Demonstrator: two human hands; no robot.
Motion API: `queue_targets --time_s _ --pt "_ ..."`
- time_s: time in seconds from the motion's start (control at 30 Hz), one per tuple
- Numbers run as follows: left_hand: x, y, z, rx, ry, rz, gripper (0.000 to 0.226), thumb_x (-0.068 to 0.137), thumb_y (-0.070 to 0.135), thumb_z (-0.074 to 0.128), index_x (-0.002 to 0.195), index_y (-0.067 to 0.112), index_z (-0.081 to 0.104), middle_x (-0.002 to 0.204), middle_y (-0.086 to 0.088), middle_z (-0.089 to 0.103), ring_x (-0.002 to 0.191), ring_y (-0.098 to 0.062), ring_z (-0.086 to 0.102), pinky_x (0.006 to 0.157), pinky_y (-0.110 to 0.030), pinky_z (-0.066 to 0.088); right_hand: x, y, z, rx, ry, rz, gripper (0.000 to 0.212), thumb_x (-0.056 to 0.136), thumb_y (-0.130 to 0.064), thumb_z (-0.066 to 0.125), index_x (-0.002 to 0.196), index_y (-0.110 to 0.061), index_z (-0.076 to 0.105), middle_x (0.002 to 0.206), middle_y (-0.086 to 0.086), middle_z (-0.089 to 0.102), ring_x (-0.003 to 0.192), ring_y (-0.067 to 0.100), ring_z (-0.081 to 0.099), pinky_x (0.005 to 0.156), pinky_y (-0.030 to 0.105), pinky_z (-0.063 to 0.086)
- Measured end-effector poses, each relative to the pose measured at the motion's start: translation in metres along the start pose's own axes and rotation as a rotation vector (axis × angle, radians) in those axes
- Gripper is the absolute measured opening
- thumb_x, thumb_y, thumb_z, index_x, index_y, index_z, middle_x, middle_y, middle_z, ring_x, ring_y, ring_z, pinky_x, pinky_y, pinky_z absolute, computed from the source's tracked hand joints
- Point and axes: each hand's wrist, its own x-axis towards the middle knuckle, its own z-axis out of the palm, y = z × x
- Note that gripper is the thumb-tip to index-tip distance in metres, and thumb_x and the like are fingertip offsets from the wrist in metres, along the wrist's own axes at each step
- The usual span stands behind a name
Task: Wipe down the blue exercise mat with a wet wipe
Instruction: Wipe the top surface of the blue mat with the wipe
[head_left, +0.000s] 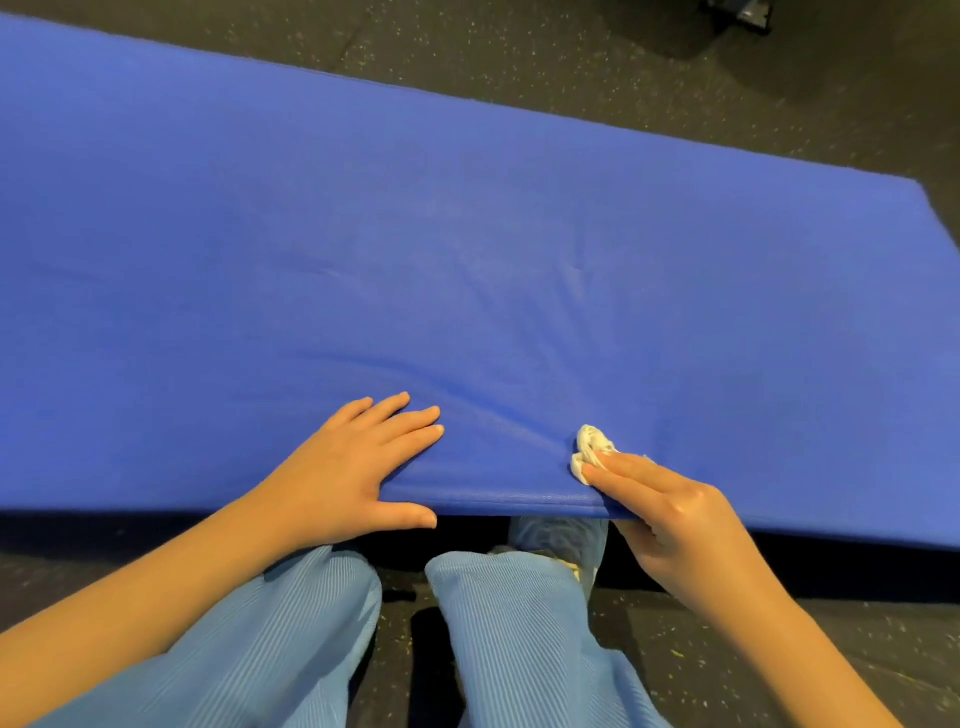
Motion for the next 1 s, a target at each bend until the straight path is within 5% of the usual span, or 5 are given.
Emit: queue_targets --time_s 0.17,0.43,0.7,0.9,1.0 --pt "0.002 -0.002 0.003 -0.080 -0.055 -0.049 0.093 0.078 0.086 0.003 0.145 0.033 0.039 0.153 0.021 0.023 0.142 0.000 0.004 0.116 -0.028 0.000 -0.021 -0.005 0.034 0.108 -0.116 0.131 0.067 0.079 -0.003 0.071 0.139 -0.022 0.051 0.154 -0.009 0.032 0.141 0.011 0.030 0.109 0.038 0.037" --pt "0.003 -0.033 0.003 -0.039 -0.019 -0.287 0.100 0.074 0.083 -0.011 0.150 0.030 0.027 0.157 0.017 0.011 0.145 -0.003 0.000 0.117 -0.031 -0.003 0.004 -0.003 0.043 0.080 -0.337 0.258 0.084 0.082 -0.077 -0.009 0.150 -0.031 0.007 0.157 -0.017 -0.010 0.143 -0.004 -0.013 0.121 0.028 0.006" --pt "0.002 -0.030 0.004 -0.005 -0.017 -0.291 0.091 0.081 0.077 -0.003 0.150 0.028 0.030 0.157 0.015 0.013 0.144 -0.003 0.002 0.117 -0.032 -0.002 0.029 -0.041 0.050 0.194 -0.519 -0.013 0.068 0.094 -0.059 0.020 0.153 -0.025 0.015 0.160 -0.012 -0.005 0.145 -0.001 -0.010 0.116 0.021 -0.003" --pt "0.002 -0.031 0.007 -0.003 -0.012 -0.289 0.096 0.079 0.078 -0.013 0.150 0.028 0.028 0.157 0.016 0.013 0.144 -0.003 0.001 0.118 -0.033 -0.001 0.065 -0.013 0.064 0.037 -0.359 0.309 0.070 0.094 -0.054 0.020 0.153 -0.015 0.018 0.161 -0.002 -0.007 0.148 0.012 -0.009 0.121 0.035 0.005" --pt "0.001 -0.032 0.009 0.016 -0.008 -0.285 0.093 0.081 0.076 -0.011 0.150 0.028 0.030 0.156 0.016 0.015 0.145 -0.004 0.003 0.117 -0.032 -0.002 0.066 -0.043 0.079 0.109 -0.365 0.158 0.083 0.086 -0.061 0.018 0.153 -0.012 0.018 0.161 0.003 -0.005 0.148 0.016 -0.011 0.120 0.031 0.000"
